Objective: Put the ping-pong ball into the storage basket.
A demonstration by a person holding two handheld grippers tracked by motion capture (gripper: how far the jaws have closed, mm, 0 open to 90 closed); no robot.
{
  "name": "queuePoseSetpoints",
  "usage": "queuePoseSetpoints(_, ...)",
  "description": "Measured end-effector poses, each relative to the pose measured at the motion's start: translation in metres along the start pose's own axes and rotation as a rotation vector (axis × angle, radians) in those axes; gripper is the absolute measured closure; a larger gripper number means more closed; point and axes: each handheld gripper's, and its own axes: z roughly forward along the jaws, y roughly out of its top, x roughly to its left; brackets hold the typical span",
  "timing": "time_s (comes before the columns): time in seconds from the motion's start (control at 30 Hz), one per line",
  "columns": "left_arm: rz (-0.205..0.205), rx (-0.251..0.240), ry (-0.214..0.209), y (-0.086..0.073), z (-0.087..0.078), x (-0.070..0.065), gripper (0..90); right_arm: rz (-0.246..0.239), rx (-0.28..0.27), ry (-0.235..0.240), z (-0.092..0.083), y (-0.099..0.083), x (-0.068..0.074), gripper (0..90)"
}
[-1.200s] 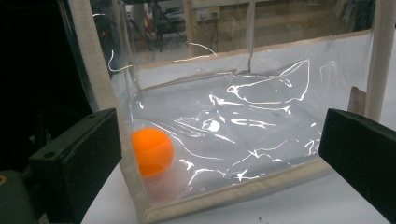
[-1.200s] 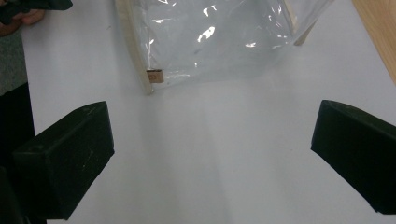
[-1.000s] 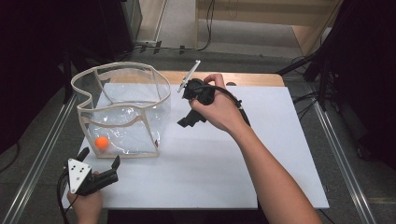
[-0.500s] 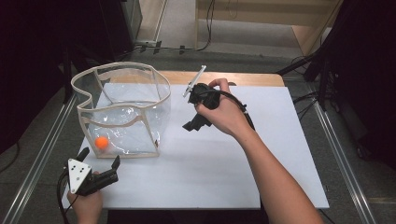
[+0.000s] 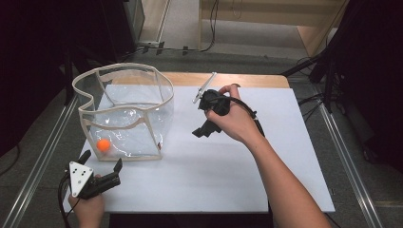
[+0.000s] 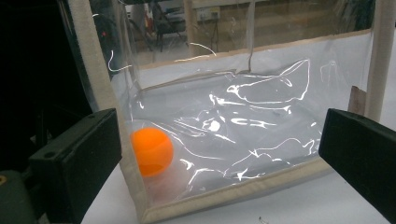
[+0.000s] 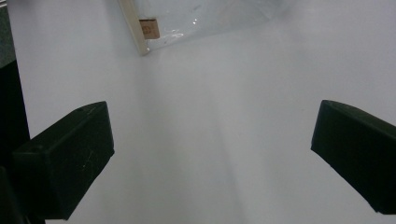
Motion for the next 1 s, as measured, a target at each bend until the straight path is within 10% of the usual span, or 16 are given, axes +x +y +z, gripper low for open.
queuePoseSetpoints(1.0, 0.001, -0.002, 0.001, 0.000, 0.000, -0.001, 0.0, 0.041, -0.028, 0.007, 0.009, -0.043, -0.005, 0.0)
